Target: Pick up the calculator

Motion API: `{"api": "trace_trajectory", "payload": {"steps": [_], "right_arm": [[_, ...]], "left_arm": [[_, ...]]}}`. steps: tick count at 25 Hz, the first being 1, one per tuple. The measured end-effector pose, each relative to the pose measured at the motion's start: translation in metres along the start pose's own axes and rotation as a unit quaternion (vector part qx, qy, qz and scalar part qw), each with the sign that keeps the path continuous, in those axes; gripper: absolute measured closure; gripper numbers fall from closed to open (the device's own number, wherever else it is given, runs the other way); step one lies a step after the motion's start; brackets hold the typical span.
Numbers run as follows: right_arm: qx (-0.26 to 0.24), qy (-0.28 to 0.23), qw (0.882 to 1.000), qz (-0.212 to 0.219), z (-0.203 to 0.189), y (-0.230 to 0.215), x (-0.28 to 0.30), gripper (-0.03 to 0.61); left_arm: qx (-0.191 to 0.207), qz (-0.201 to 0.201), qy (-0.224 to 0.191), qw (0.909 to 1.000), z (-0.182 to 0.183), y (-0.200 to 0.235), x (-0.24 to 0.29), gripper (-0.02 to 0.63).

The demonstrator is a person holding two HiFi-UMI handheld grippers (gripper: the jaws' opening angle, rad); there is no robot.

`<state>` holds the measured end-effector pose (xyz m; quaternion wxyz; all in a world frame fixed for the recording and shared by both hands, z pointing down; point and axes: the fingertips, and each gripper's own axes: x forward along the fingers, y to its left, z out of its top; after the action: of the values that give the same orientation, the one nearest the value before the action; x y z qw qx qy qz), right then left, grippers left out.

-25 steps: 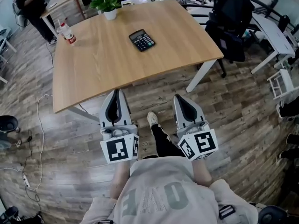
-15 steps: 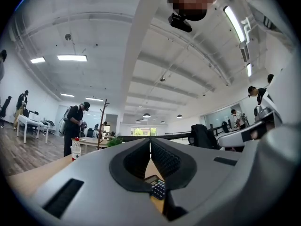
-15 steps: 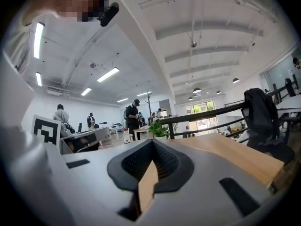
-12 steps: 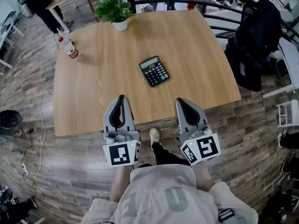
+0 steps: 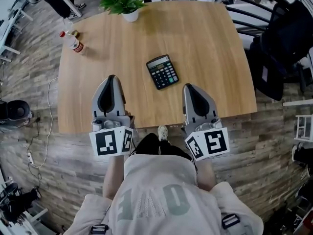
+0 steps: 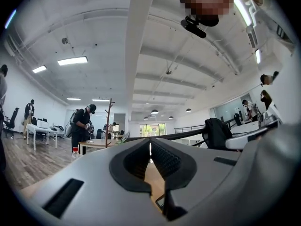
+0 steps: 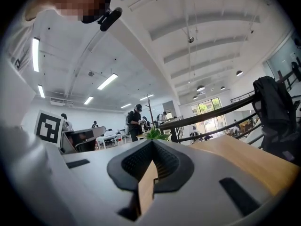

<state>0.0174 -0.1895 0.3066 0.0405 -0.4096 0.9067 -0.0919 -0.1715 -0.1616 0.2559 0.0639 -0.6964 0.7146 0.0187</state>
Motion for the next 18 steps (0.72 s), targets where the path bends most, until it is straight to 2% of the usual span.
{"api": "trace_trajectory", "payload": {"steps": [4,10,18], "right_arm": [[0.009,-0.007,1.0,-0.008,0.005,-0.011,0.0,0.56],[0.009,-0.009,1.0,-0.001,0.008,-0.005,0.008,0.56],[0.0,-0.008,1.0,0.001,0.019,0.005,0.02,0.56]], "left_arm": [[0.025,-0.016,-0.013,0.9995,0.012,-0.013,0.011,0.603],[0.011,-0.035,-0.014,0.9993,0.011,-0.017,0.02,0.603],[-0.01,-0.04,-0.028,0.9987,0.017,-0.008,0.031,0.603]]}}
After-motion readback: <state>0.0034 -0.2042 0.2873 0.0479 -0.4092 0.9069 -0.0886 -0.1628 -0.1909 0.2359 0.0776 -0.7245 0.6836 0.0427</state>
